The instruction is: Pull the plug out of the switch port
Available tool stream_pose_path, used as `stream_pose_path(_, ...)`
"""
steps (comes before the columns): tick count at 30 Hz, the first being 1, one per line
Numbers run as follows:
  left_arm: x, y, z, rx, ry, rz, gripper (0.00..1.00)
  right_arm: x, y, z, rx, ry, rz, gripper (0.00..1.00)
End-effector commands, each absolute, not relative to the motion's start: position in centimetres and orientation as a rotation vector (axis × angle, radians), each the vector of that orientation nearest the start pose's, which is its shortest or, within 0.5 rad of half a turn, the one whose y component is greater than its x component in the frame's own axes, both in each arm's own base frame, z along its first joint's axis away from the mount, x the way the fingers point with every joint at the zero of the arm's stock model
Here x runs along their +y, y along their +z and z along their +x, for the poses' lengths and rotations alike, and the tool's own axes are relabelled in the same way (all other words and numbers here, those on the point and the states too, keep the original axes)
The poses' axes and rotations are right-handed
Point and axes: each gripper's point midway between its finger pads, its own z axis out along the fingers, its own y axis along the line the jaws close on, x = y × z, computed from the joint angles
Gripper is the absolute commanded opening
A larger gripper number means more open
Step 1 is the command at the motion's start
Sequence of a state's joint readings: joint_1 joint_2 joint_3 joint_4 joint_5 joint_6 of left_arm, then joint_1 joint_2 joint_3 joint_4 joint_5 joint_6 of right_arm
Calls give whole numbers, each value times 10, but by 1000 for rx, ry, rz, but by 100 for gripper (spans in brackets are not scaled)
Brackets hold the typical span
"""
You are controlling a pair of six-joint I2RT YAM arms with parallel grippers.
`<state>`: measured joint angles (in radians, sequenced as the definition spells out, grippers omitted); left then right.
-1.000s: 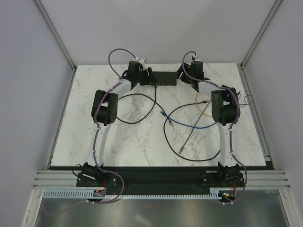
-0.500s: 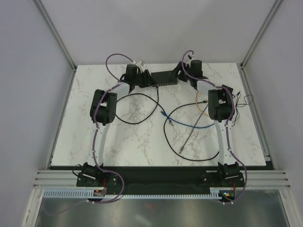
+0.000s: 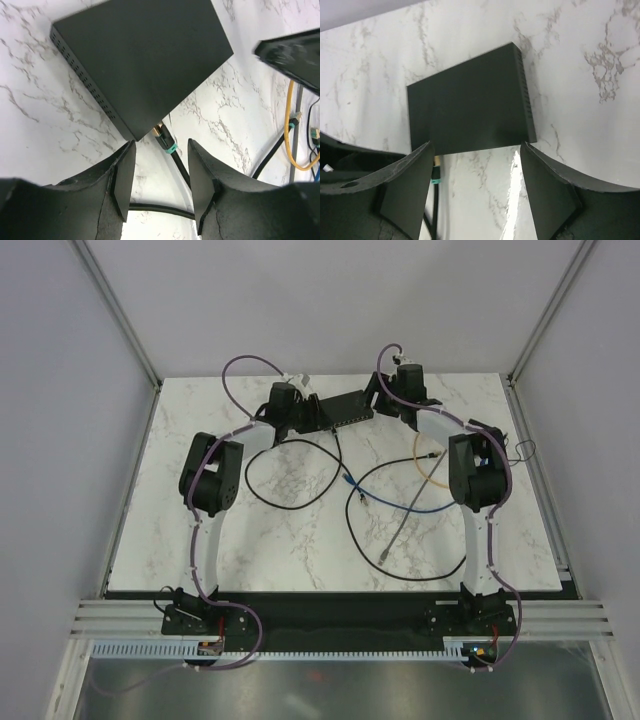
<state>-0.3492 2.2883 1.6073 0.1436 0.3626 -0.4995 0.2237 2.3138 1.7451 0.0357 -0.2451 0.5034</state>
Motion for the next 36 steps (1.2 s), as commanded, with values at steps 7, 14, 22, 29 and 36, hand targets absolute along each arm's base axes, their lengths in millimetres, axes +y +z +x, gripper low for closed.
stream_pose_path(7, -276, 109, 571, 2062, -761, 189, 47, 225, 96, 567, 2122, 844, 124, 63)
stream_pose_path(14, -288, 99, 581, 2087, -809, 194, 40, 259, 56, 552, 2137, 1062, 194, 53)
stream_pose_path(22, -290, 70, 582, 2197, -813, 123, 39, 275, 45, 550, 2117, 1119, 209, 55)
stream_pose_path(29, -285, 59, 580, 2254, -788, 85, 39, 285, 41, 549, 2117, 1150, 211, 50)
stream_pose_path(36, -286, 58, 579, 2260, -792, 86, 38, 294, 34, 547, 2120, 1198, 224, 44)
